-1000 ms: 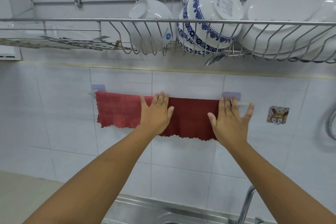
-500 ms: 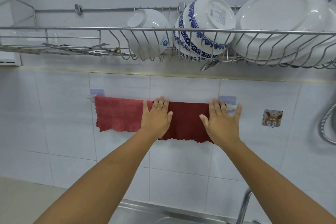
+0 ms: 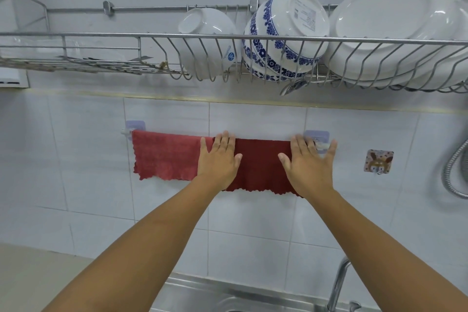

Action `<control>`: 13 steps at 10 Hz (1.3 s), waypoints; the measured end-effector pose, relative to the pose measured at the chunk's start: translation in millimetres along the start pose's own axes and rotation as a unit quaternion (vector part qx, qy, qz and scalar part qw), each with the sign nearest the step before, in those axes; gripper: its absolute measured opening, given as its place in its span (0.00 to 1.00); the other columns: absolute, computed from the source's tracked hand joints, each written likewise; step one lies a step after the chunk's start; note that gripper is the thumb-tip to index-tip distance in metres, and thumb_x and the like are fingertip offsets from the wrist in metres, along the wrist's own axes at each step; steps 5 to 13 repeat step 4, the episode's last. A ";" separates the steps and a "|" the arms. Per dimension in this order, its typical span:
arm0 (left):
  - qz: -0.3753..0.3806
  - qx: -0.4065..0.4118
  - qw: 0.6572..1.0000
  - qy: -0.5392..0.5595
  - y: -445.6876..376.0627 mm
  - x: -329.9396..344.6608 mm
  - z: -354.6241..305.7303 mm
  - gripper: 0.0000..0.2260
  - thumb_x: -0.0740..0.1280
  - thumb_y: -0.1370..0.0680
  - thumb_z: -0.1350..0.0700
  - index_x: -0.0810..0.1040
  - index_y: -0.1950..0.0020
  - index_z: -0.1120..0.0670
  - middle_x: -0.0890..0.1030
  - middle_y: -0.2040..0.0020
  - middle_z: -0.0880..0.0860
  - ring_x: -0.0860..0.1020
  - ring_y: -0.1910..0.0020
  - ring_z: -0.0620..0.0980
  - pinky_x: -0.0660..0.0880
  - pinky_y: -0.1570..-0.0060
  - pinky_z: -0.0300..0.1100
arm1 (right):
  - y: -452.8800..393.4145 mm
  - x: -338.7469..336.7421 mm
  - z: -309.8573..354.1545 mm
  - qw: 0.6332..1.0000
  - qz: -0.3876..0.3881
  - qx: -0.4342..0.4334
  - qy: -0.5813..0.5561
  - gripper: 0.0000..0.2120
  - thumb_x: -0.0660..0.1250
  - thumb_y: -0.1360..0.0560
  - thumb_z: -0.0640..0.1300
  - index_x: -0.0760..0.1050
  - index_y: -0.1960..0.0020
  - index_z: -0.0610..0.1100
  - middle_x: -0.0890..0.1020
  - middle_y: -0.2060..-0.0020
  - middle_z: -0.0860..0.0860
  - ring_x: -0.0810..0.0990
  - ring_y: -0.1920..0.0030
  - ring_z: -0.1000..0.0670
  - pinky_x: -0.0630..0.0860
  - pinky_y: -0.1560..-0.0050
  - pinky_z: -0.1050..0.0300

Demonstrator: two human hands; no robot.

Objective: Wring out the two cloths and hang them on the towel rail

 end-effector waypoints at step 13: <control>0.057 -0.004 0.998 0.025 40.6 -16.6 28.5 0.27 0.43 0.17 0.45 0.44 0.21 0.56 0.47 0.20 0.55 0.46 0.22 0.53 0.43 0.26 0.58 | 18.1 -21.2 16.2 0.991 0.051 -0.032 -0.120 0.29 0.44 0.18 0.59 0.53 0.22 0.45 0.56 0.21 0.48 0.51 0.21 0.45 0.46 0.24 0.40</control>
Point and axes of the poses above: each hand's wrist, its own y-axis away from the middle knuckle, its own x-axis out of the palm, z = x × y, the point moved 1 cm from there along -y, towards the middle knuckle
